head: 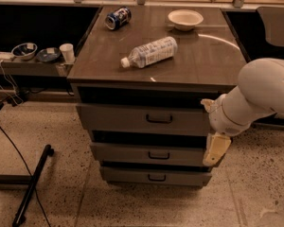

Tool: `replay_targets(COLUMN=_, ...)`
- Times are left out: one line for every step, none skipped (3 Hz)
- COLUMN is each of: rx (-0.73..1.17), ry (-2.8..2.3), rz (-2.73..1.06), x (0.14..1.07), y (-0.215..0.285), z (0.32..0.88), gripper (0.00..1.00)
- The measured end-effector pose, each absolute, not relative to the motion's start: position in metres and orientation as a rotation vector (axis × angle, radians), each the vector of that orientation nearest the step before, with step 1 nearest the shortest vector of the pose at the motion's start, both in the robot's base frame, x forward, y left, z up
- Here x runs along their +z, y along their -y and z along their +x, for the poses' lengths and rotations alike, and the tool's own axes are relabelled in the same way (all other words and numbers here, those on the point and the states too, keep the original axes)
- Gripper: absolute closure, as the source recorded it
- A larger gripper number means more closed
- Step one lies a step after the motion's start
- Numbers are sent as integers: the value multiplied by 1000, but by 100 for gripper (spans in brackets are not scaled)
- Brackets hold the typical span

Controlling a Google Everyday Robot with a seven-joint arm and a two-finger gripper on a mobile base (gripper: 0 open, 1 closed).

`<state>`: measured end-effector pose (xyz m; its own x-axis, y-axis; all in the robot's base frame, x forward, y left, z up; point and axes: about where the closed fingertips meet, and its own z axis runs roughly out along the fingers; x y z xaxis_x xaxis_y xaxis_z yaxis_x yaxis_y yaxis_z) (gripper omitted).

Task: Open top drawer

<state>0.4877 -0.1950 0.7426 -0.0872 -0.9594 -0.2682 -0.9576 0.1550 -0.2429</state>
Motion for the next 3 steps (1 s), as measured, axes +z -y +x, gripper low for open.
replay_targets(rx=-8, ry=-2068, rz=-1870, x=707, y=194, z=508, gripper=0)
replay_targets(rx=-18, ry=-2068, rz=-1903, x=681, y=196, z=532, gripper=0)
replay_targets(rx=-12, ry=-2077, rz=-1924, x=660, y=202, z=556, gripper=0)
